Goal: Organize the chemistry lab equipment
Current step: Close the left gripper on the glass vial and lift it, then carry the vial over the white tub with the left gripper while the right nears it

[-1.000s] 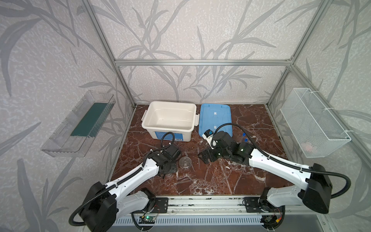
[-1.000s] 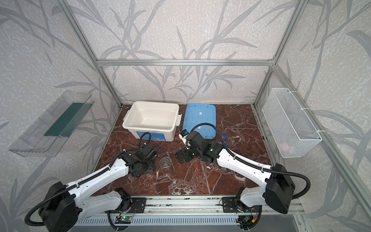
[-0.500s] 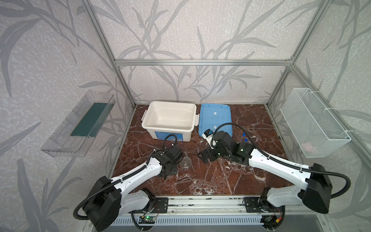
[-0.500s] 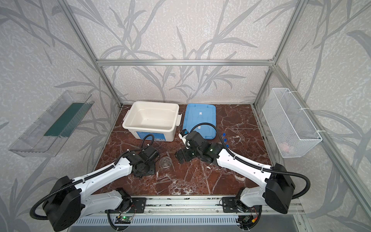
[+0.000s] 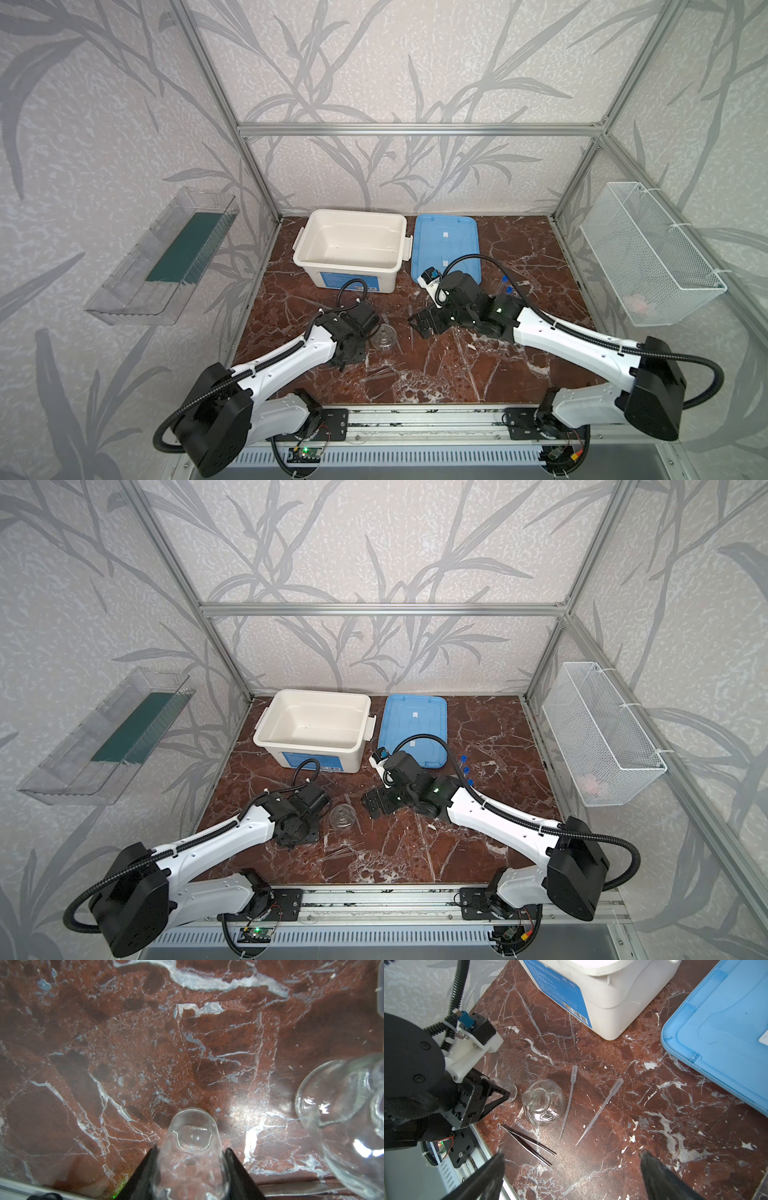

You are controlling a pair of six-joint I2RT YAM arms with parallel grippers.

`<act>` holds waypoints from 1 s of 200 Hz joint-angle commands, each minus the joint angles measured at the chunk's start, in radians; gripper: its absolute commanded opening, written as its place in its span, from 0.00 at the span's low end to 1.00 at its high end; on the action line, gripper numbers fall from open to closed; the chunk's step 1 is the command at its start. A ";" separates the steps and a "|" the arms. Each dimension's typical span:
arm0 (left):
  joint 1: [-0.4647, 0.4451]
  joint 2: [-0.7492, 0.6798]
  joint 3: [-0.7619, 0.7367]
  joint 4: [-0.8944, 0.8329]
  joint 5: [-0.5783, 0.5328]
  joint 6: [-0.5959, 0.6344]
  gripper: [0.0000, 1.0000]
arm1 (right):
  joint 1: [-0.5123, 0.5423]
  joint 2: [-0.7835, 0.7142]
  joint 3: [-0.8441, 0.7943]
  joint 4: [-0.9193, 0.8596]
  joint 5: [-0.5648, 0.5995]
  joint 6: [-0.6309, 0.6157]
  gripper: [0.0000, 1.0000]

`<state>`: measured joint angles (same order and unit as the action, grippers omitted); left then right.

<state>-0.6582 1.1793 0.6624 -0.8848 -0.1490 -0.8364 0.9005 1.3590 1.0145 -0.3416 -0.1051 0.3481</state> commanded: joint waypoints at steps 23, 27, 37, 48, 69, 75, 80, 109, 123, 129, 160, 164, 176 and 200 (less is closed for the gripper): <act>-0.003 -0.096 0.193 -0.204 -0.084 0.050 0.20 | 0.008 -0.002 0.035 0.015 0.007 0.003 0.99; -0.003 -0.100 0.214 -0.216 -0.092 0.056 0.20 | 0.008 0.001 0.041 0.016 0.007 0.004 1.00; -0.002 -0.114 0.261 -0.234 -0.107 0.077 0.17 | 0.007 0.006 0.055 0.024 0.005 0.005 0.99; 0.008 -0.116 0.320 -0.252 -0.117 0.109 0.16 | 0.008 0.013 0.076 0.037 0.005 0.012 0.99; 0.044 -0.063 0.480 -0.306 -0.137 0.184 0.15 | 0.008 0.040 0.133 0.064 0.003 0.034 0.99; 0.057 -0.042 0.527 -0.317 -0.141 0.210 0.15 | 0.008 0.051 0.153 0.072 0.001 0.042 0.99; 0.070 -0.025 0.572 -0.327 -0.145 0.230 0.15 | 0.008 0.061 0.170 0.077 0.000 0.048 1.00; 0.202 0.086 0.815 -0.339 -0.102 0.345 0.15 | 0.008 0.125 0.265 0.101 0.017 0.074 1.00; 0.257 0.170 0.944 -0.341 -0.092 0.392 0.15 | 0.007 0.154 0.299 0.116 0.033 0.074 1.00; 0.279 0.211 0.995 -0.341 -0.085 0.408 0.15 | 0.007 0.166 0.308 0.133 0.042 0.074 1.00; 0.414 0.422 1.184 -0.278 -0.005 0.463 0.15 | 0.005 0.284 0.463 0.153 0.051 0.039 1.00; 0.426 0.448 1.197 -0.266 0.000 0.468 0.16 | 0.006 0.305 0.490 0.146 0.049 0.035 1.00; 0.461 0.534 1.265 -0.257 0.023 0.476 0.16 | 0.006 0.342 0.552 0.137 0.040 0.035 1.00; 0.487 0.705 1.403 -0.270 -0.044 0.480 0.15 | 0.002 0.417 0.614 0.138 0.028 0.043 1.00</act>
<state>-0.1951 1.7660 1.9663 -1.1385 -0.1558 -0.4019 0.9012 1.7313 1.5646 -0.2142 -0.0711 0.3946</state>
